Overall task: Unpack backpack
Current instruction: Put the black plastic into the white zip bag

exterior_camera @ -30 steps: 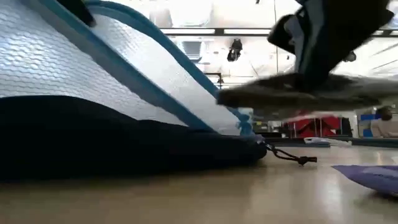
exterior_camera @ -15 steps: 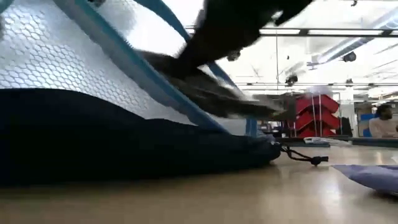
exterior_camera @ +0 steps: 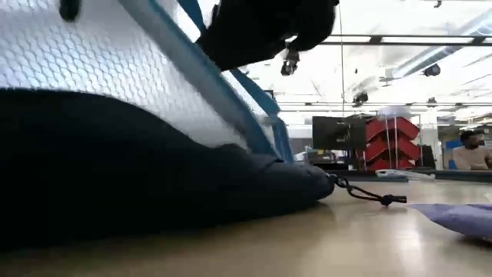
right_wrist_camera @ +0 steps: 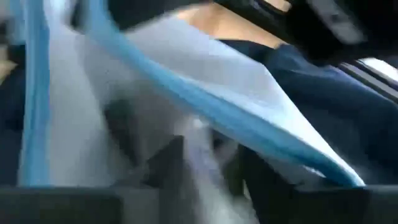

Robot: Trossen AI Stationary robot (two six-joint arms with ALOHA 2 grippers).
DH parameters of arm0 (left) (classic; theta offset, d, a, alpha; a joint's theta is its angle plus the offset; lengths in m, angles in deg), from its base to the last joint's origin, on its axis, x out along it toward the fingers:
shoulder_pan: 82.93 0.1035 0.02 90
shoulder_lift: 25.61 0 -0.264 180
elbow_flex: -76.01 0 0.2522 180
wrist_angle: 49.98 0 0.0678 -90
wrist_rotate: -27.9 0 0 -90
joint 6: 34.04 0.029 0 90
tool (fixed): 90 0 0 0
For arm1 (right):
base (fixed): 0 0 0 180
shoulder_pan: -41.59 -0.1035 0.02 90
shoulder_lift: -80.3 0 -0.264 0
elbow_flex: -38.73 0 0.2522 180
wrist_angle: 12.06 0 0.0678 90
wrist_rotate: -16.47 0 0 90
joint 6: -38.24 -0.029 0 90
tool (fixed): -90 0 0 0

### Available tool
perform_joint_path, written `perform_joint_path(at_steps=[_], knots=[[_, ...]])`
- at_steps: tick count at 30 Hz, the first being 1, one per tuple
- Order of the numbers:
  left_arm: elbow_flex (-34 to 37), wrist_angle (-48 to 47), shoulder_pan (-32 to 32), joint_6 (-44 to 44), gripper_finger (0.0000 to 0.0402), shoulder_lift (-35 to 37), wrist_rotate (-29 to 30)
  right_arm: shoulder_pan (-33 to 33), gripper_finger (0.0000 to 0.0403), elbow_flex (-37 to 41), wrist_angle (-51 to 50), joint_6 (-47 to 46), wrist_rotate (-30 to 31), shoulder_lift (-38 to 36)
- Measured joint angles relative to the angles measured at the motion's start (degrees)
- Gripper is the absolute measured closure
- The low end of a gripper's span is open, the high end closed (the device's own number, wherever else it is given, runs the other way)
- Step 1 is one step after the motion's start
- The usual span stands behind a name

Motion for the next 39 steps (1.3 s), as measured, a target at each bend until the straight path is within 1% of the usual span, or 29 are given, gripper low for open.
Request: perform_joint_path(at_steps=[2, 4, 6, 8, 11, 13, 15, 19, 20, 24, 28, 31, 37, 38, 39], knots=[[0.00, -0.65, -0.06, -0.73, 0.0402, 0.00, -0.06, -0.69, 0.0195, 0.00, -2.23, -1.70, 1.46, -0.39], [0.00, -1.52, -0.13, -1.29, 0.0402, 0.00, -0.22, -1.67, 0.0179, 0.00, -5.94, -3.69, 1.50, -1.54], [0.00, -2.38, -0.29, -1.50, 0.0402, 0.00, -0.26, -2.71, 0.0173, -0.09, -10.06, -5.90, 0.40, -2.70], [0.00, -2.82, -0.33, -1.58, 0.0402, 0.00, -0.28, -3.48, 0.0178, -0.09, -14.69, -8.74, -0.54, -3.32], [0.00, -2.68, -0.33, -1.15, 0.0402, 0.00, -0.28, -3.77, 0.0202, -0.01, -18.22, -12.62, -4.66, -3.27], [0.00, -2.68, -0.33, -1.05, 0.0402, 0.00, -0.38, -3.67, 0.0231, 0.00, -17.09, -14.64, -9.43, -2.60], [0.00, -2.59, -0.37, -0.97, 0.0402, 0.00, -0.75, -3.54, 0.0272, 0.00, -15.37, -14.60, -12.07, -1.28], [0.00, -2.04, -0.70, 0.40, 0.0402, 0.00, -3.96, -2.75, 0.0377, 0.11, -13.70, -12.45, -12.81, 0.41], [0.00, -2.11, -0.82, 0.47, 0.0402, 0.00, -4.59, -2.43, 0.0389, 0.11, -13.14, -12.17, -13.67, 0.57], [0.00, -2.37, -1.37, 0.50, 0.0402, -0.02, -7.35, -1.70, 0.0394, 0.09, -9.06, -12.18, -18.19, 0.90], [0.00, -2.56, -1.61, 0.52, 0.0402, -0.02, -9.23, -1.61, 0.0400, 0.09, 0.14, -10.86, -23.66, 1.00], [0.00, -2.82, -1.68, 0.52, 0.0402, -0.02, -10.11, -1.29, 0.0402, 0.00, 5.56, -10.81, -27.03, 2.46], [0.00, -2.93, -1.92, 0.52, 0.0402, -0.02, -10.80, -0.34, 0.0403, -1.16, 7.21, -12.60, -27.11, 7.61], [0.00, -2.93, -1.96, 0.52, 0.0402, -0.02, -10.84, -0.12, 0.0403, -1.66, 6.61, -12.64, -26.72, 8.32], [0.00, -3.07, -2.06, 0.52, 0.0402, -0.02, -10.82, 0.02, 0.0403, -2.22, 4.48, -12.59, -24.89, 8.75]])
